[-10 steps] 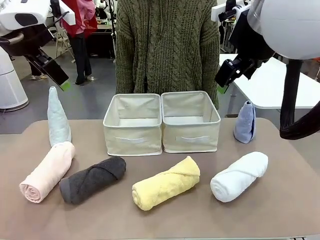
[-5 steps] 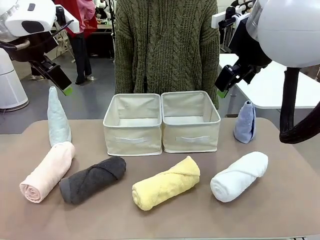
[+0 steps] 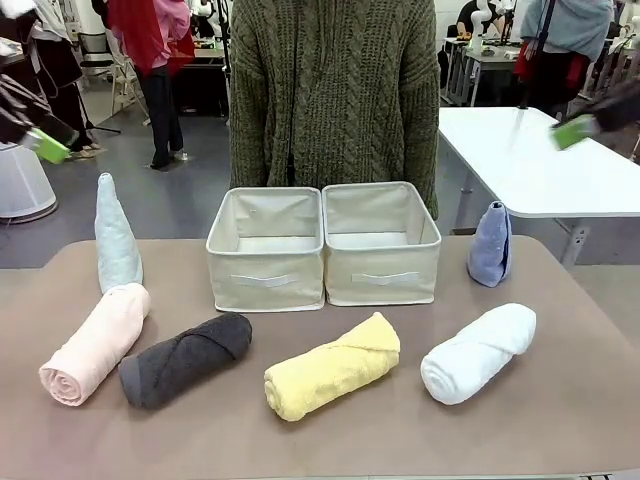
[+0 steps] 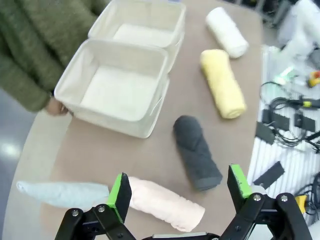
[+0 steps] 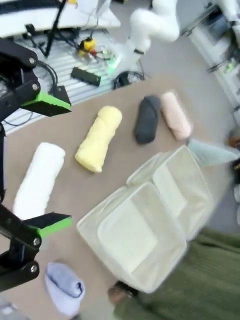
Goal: Sort the towels based on their folding style.
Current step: Pick up one triangle-folded towel and place it in the left Fabric basket.
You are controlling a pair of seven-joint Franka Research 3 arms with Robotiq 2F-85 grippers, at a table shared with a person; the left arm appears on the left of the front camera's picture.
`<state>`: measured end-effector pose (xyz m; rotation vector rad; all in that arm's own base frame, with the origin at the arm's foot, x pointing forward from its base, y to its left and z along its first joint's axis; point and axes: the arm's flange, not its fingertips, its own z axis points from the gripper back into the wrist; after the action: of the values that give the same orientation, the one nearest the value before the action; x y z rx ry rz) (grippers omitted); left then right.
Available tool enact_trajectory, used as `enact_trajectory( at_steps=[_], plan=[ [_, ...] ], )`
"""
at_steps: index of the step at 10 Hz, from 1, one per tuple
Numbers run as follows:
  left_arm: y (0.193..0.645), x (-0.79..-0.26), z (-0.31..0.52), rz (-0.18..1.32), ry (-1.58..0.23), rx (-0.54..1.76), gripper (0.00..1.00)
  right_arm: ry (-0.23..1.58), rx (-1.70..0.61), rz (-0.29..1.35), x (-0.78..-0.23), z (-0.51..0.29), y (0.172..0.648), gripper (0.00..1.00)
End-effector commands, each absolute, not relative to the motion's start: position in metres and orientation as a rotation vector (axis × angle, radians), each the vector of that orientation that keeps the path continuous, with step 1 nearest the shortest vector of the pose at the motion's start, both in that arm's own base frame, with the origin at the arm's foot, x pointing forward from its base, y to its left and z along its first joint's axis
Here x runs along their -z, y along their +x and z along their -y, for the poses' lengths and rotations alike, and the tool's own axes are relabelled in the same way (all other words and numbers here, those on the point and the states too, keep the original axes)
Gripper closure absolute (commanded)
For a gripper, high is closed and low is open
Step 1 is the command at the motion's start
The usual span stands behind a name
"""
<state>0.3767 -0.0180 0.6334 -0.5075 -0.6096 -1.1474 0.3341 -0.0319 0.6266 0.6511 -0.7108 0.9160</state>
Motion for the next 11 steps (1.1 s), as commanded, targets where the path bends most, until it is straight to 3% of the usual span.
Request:
enact_trajectory(
  at_steps=[1,4,7,11],
  plan=[
    [0.391,-0.635,-0.016,0.625,-0.633,1.151,0.0,0.815,-0.936,0.683,-0.62,0.08,0.339,0.0],
    [0.391,-0.632,-0.078,0.705,-0.731,1.061,0.0,0.882,-0.876,0.801,-0.61,0.143,0.327,0.0],
    [0.38,-0.625,-0.119,0.734,-0.759,0.969,0.0,0.831,-0.755,0.868,-0.608,0.167,0.317,0.0],
    [0.368,-0.614,-0.151,0.739,-0.758,0.878,0.0,0.752,-0.63,0.857,-0.604,0.181,0.307,0.0]
  ],
)
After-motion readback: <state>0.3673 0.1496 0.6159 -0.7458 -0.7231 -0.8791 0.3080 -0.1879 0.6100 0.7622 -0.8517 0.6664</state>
